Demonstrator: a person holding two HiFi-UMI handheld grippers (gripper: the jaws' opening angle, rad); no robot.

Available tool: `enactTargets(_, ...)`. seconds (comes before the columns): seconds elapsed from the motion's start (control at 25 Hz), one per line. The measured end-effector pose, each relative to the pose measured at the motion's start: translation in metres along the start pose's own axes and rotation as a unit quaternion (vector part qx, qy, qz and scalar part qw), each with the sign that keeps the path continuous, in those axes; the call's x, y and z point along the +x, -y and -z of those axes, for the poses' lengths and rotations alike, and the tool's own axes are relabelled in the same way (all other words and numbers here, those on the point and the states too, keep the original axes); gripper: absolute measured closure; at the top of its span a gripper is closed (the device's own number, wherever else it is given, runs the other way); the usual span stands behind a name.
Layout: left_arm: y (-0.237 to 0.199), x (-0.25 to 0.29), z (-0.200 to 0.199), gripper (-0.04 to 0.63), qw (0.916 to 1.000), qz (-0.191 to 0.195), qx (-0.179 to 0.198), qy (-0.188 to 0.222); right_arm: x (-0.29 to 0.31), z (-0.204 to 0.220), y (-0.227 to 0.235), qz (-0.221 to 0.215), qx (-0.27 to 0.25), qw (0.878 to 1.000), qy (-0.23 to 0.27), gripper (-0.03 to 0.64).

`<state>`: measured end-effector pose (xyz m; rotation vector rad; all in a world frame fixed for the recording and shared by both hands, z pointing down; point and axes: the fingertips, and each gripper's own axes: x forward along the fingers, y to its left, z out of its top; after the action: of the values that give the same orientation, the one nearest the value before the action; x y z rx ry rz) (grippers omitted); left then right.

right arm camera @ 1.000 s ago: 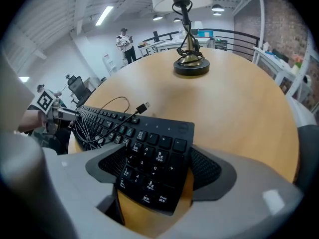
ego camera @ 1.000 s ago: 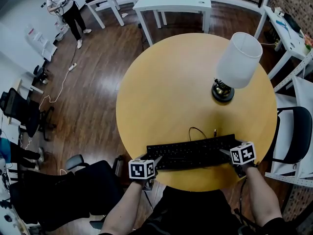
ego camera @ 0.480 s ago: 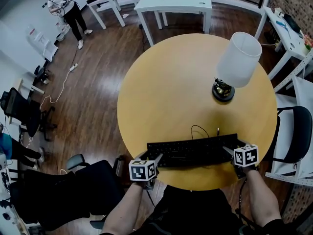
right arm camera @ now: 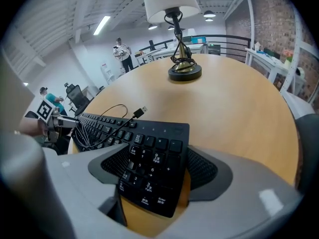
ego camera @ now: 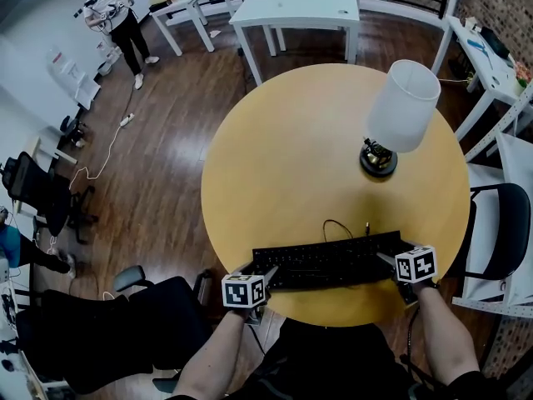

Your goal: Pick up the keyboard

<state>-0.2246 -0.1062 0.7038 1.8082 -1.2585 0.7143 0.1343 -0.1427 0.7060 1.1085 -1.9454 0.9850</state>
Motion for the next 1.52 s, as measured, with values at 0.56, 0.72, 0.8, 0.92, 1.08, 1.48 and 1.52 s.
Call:
enactTargets(0.56,0.011,-0.013,-0.015,0.264,0.9927,0.015,0.120,0.007,-0.002,0.013,-0.005,-0.021,-0.052,0.998,-0.032,0.190)
enactTargets(0.72,0.036,-0.012,-0.013,0.224,0.9607,0.030,0.275,-0.021,-0.008,0.015,-0.014,-0.034,-0.087,0.995,-0.026,0.171)
enactTargets(0.8,0.051,-0.008,-0.008,0.177,0.9390,0.048,0.337,-0.049,-0.013,0.011,-0.021,-0.037,-0.142,0.989,-0.026,0.145)
enactTargets(0.92,0.066,0.002,0.001,0.079,0.9064,0.066,0.406,-0.095,-0.015,0.008,-0.038,-0.048,-0.257,0.964,-0.047,0.086)
enactTargets(1.08,0.077,0.013,0.015,0.002,0.8662,0.073,0.472,-0.147,-0.007,0.015,-0.057,-0.043,-0.386,0.917,-0.093,0.026)
enactTargets(1.48,0.085,0.043,0.033,0.000,0.7824,0.066,0.582,-0.211,-0.016,0.022,-0.033,-0.057,-0.247,0.965,-0.071,0.026)
enactTargets(1.52,0.085,0.043,0.032,0.000,0.7798,0.069,0.584,-0.214,-0.018,0.026,-0.028,-0.058,-0.236,0.967,-0.072,0.026)
